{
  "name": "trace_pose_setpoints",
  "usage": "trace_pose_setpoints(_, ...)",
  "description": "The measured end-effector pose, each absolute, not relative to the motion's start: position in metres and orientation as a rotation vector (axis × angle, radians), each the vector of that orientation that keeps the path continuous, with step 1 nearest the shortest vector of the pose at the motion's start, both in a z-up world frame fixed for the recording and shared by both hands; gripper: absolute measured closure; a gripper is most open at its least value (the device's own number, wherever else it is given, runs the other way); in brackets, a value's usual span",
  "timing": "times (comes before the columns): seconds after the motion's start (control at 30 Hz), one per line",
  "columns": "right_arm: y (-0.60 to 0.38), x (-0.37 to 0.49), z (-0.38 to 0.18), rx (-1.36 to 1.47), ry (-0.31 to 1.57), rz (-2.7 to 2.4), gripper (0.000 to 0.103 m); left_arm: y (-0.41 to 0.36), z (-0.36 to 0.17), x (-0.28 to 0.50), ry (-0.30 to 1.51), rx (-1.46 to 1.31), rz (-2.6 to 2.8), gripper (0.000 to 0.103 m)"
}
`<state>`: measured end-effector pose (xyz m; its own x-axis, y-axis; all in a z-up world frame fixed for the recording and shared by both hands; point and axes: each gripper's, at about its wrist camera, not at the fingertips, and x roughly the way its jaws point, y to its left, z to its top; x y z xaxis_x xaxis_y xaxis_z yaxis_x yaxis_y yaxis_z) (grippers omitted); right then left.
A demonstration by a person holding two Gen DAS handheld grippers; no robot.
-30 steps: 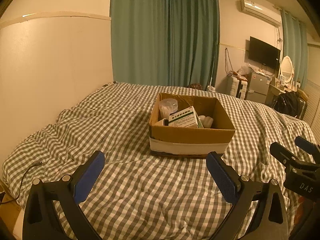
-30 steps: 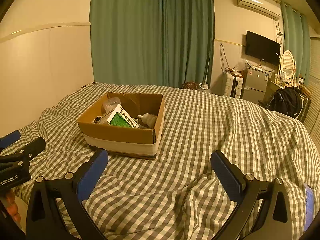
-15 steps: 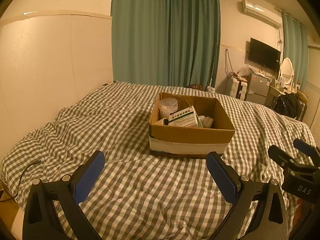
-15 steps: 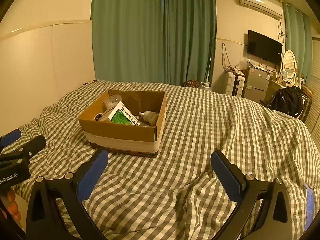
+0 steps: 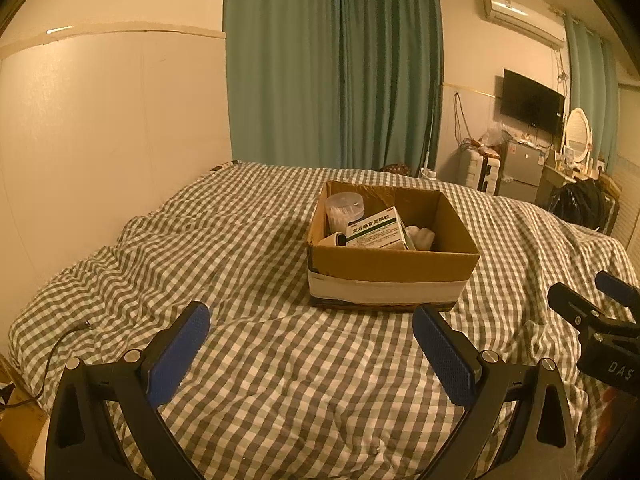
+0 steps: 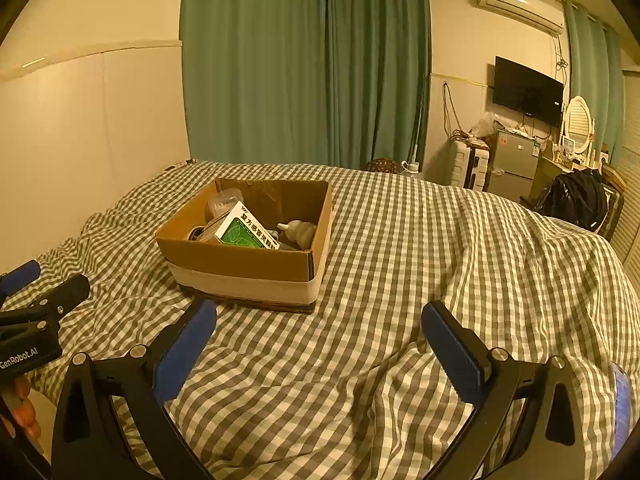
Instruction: Organize objects
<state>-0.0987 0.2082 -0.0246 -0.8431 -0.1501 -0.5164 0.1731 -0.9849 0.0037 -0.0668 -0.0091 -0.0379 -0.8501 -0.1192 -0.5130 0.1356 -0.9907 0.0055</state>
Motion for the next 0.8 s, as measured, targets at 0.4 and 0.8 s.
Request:
trace_pose_setpoints(0.4,0.2079,-0.0986,-0.0261,0.811,0.070,-2.859,0.000,-0.0083,-0.0386,-0.0656,0.022,0.801,-2.903,0.000)
trace_pose_setpoints(0.8,0.2077,-0.0989,-0.0272,0.815,0.072,-2.857,0.000,-0.0060,-0.0408,-0.0650,0.016,0.821,-2.903,0.000)
